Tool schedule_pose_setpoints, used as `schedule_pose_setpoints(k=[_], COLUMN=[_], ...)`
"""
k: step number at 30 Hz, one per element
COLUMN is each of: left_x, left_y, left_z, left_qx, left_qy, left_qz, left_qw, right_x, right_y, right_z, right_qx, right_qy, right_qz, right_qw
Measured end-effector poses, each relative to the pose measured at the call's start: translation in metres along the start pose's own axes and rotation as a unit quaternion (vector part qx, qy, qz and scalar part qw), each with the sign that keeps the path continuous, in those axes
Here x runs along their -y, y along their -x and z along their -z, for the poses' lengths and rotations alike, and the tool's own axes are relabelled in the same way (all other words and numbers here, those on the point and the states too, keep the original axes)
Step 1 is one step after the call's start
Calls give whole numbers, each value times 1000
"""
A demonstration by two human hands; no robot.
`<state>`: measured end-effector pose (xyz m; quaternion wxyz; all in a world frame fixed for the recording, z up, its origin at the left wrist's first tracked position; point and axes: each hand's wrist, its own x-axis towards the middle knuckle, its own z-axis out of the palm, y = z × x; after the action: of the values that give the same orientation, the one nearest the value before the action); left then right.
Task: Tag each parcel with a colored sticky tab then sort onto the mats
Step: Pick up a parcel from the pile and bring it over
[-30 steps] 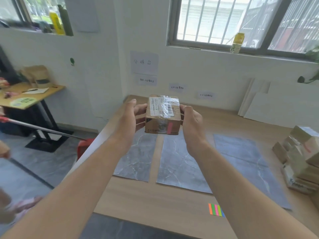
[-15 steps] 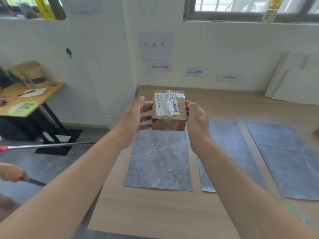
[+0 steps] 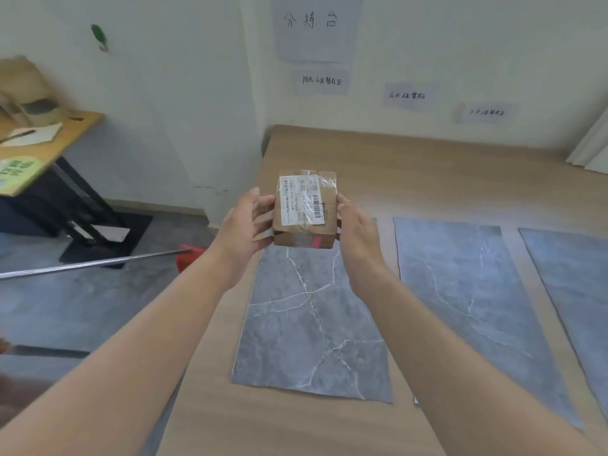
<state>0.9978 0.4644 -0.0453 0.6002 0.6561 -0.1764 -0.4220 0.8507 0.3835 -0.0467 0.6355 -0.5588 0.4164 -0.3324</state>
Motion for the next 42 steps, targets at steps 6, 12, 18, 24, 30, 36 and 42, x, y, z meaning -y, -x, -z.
schedule_pose_setpoints(k=[6,12,18,24,30,36,42], left_x=[52,104,145,162,172,174,160], left_y=[-60,-123,-178,-208,-225,-222,-192], left_z=[6,15,23,24,19,20,20], left_qx=[-26,-57,-61,-46,-37,-44,-66], left_qy=[20,29,35,22,5,-7,-65], left_qz=[28,58,78,84,88,92,49], left_qw=[999,996,995,995,995,995,994], right_x=[-65,-129,-175,-203,-214,-220,-186], right_y=[-56,-106,-144,-165,-181,-180,-160], right_z=[-20,-44,-56,-60,-63,-64,-52], right_qx=[3,0,2,-9,-6,-26,-57], right_qy=[9,34,27,36,29,20,0], right_qz=[-61,-101,-139,-142,-148,-159,-175], right_qw=[998,994,990,989,989,987,983])
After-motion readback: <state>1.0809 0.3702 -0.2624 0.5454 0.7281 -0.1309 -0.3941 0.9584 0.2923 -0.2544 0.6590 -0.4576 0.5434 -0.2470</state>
